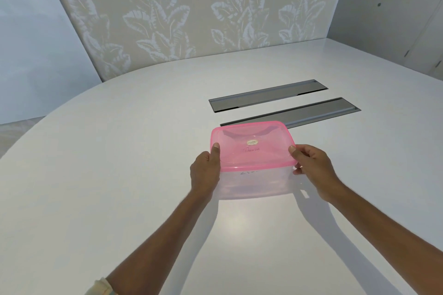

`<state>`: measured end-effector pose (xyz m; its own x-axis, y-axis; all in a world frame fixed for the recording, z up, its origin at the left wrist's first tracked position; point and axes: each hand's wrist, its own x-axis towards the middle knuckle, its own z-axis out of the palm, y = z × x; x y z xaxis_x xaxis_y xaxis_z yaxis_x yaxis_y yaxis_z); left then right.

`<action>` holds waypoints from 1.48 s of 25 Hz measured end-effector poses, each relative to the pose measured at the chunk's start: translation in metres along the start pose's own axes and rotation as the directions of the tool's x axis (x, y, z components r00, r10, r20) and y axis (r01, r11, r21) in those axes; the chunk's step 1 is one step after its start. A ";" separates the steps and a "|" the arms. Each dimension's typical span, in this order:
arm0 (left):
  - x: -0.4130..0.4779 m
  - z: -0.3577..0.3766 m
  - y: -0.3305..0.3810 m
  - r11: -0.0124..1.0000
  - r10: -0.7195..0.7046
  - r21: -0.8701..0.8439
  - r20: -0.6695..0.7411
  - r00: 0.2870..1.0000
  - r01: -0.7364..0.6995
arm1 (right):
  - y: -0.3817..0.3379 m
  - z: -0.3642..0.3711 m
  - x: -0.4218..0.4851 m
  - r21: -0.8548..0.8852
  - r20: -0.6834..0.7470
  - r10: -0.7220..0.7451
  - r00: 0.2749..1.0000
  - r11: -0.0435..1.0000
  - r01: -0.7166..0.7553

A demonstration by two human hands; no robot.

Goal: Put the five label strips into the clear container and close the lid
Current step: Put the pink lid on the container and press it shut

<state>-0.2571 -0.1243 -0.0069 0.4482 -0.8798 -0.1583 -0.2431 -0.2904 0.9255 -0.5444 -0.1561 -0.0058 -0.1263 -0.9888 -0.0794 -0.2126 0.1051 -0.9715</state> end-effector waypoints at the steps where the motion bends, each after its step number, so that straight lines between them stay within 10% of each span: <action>1: -0.001 0.001 0.000 1.000 -0.003 -0.008 0.002 1.000 0.003 | -0.001 0.000 0.002 0.030 -0.002 0.025 1.000 0.999 -0.025; 18: 0.095 0.028 0.056 0.790 0.154 0.602 -0.017 0.988 -0.113 | -0.015 -0.002 0.017 -0.175 0.037 0.165 0.986 0.972 -0.156; 29: 0.102 0.032 0.049 0.770 0.202 0.619 -0.013 0.979 -0.151 | -0.065 0.060 0.120 -0.786 0.057 -0.177 0.983 0.599 0.153; 37: 0.102 0.032 0.049 0.791 0.185 0.598 -0.027 0.982 -0.132 | -0.067 0.062 0.152 -0.844 0.227 -0.078 0.971 0.481 0.236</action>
<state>-0.2508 -0.2404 0.0113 0.4188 -0.9078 0.0246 -0.7657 -0.3384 0.5470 -0.4893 -0.3199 0.0330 0.1137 -0.9921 -0.0521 -0.9502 -0.0933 -0.2972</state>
